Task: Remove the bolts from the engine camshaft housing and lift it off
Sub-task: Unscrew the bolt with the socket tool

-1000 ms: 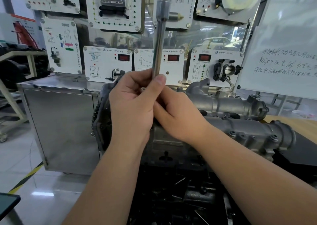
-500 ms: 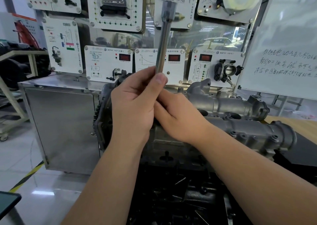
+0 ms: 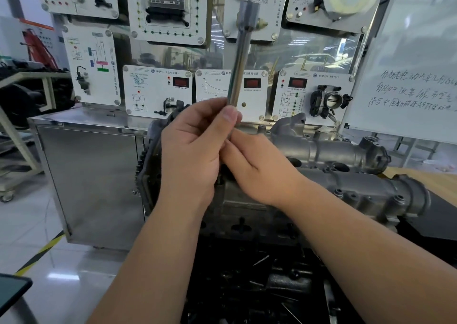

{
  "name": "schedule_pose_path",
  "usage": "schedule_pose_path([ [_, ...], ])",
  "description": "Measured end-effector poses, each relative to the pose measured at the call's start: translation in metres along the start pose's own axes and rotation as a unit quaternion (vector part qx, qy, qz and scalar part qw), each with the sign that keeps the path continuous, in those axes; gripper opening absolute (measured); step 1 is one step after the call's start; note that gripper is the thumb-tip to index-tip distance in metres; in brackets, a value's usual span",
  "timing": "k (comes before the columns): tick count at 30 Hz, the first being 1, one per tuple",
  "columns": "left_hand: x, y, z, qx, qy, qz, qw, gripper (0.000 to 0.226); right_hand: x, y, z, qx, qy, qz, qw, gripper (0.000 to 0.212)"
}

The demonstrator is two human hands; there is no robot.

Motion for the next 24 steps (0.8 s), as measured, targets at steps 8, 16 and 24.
schedule_pose_path([
  [8, -0.001, 0.0019, -0.0023, 0.048, 0.024, -0.01, 0.999, 0.014, -0.0002, -0.0007, -0.0022, -0.008, 0.01, -0.008, 1.0, 0.027],
  [16, -0.0029, -0.0009, -0.0023, 0.031, -0.006, -0.028, 0.999, 0.015, 0.0001, -0.0017, -0.0006, 0.002, 0.002, -0.006, 1.0, 0.03],
  [24, -0.0027, 0.0027, -0.0037, 0.047, 0.034, 0.01, 0.998, 0.015, 0.0012, -0.0009, -0.0021, 0.003, -0.001, -0.018, 1.0, 0.026],
])
Point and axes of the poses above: each hand's wrist, its own x-axis towards the middle knuckle, its own z-axis out of the back of the hand, y = z × x, the point moved 3 cm from there along x, towards the middle knuckle, and after that the axes turned 9 degrees about -y, right-handed, at the moved point
